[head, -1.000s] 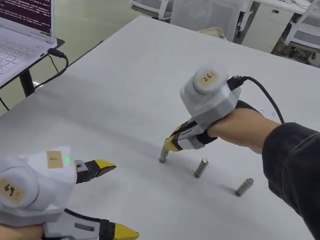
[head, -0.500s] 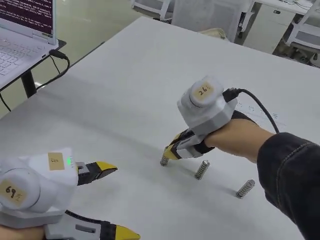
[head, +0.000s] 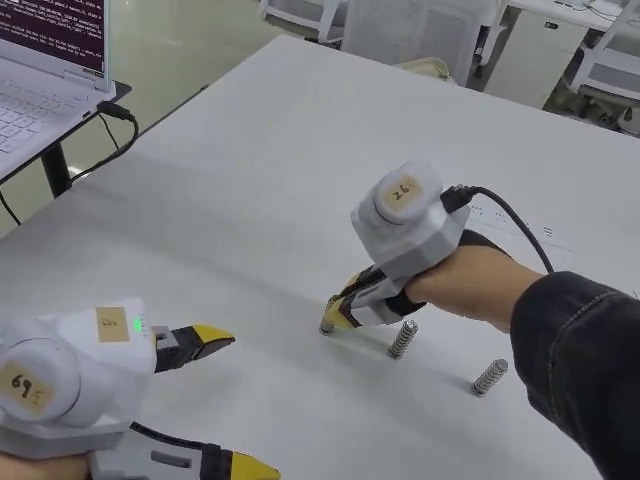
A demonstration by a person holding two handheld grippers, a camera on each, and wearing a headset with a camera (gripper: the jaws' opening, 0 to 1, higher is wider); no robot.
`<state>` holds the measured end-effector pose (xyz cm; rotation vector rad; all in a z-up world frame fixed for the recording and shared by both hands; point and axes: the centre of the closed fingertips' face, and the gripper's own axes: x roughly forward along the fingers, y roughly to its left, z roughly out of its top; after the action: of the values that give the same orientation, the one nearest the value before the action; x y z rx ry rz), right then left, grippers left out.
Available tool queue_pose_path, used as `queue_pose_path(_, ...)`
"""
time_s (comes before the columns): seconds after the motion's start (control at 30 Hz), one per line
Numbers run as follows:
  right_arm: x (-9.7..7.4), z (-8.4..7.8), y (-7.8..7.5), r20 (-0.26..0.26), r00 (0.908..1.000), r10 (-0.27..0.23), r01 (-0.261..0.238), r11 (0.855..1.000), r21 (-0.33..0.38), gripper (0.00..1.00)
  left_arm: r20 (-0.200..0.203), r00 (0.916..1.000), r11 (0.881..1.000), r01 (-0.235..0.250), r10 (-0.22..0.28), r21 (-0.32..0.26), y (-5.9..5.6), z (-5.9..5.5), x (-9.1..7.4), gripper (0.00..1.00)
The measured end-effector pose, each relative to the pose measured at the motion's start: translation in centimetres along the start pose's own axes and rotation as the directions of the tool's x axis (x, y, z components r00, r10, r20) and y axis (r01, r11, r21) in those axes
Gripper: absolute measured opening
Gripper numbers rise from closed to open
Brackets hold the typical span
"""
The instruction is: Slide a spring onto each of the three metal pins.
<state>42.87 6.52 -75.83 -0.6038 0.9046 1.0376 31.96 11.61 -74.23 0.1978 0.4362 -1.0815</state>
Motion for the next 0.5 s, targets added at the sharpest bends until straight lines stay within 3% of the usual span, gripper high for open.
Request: queue_pose_path(0.5, -1.1, -0.4, -0.4, 0.023, 0.9995, -0.019, 0.018, 0.999, 0.028, 0.24, -0.001, 1.0, 1.0, 0.001, -0.001, 0.009, 0.1, 0.3, -0.1, 0.76)
